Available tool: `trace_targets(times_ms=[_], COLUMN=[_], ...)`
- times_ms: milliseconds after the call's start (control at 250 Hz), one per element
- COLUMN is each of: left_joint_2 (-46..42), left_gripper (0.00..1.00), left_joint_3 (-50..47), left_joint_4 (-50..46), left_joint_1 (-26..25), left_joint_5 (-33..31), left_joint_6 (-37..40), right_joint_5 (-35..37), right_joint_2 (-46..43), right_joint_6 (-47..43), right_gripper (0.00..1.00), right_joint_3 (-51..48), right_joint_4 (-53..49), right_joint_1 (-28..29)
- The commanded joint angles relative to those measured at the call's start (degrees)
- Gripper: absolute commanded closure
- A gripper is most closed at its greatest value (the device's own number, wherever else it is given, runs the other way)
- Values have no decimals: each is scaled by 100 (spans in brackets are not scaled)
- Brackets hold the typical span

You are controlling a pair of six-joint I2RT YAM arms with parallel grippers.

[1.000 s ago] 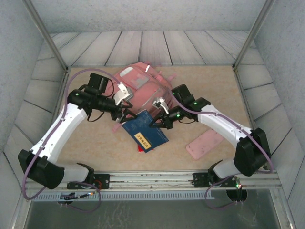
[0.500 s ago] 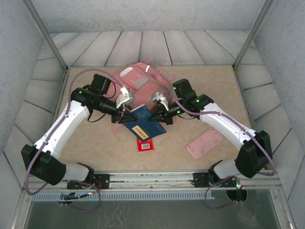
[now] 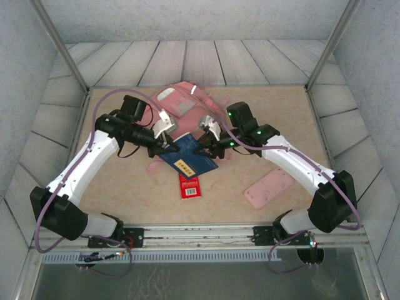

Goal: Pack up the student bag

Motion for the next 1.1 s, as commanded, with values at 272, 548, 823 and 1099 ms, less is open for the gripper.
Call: trace_targets(times_ms=[272, 548, 823, 1099], left_joint_2=[-1013, -1108, -465, 15], left_gripper=[100, 100, 100, 100], left_joint_3=[-1871, -2436, -2259, -2224], left_joint_4=[4578, 6773, 7933, 8225], left_joint_1=[304, 348, 392, 392], left_joint_5=[421, 197, 495, 717], left_joint_6=[-4167, -6072, -7083, -7273], right_joint_5=[157, -870, -1506, -1880], right_joint_2=[-1042, -871, -647, -509], right_joint_6=[2555, 3895, 5158, 5684], right_gripper=[7, 5, 13, 38], right_joint_3=[-1697, -2205, -2486, -2461], right_joint_4=[2544, 4219, 6085, 6799], right_joint_1=[-1411, -1981, -1984, -1973])
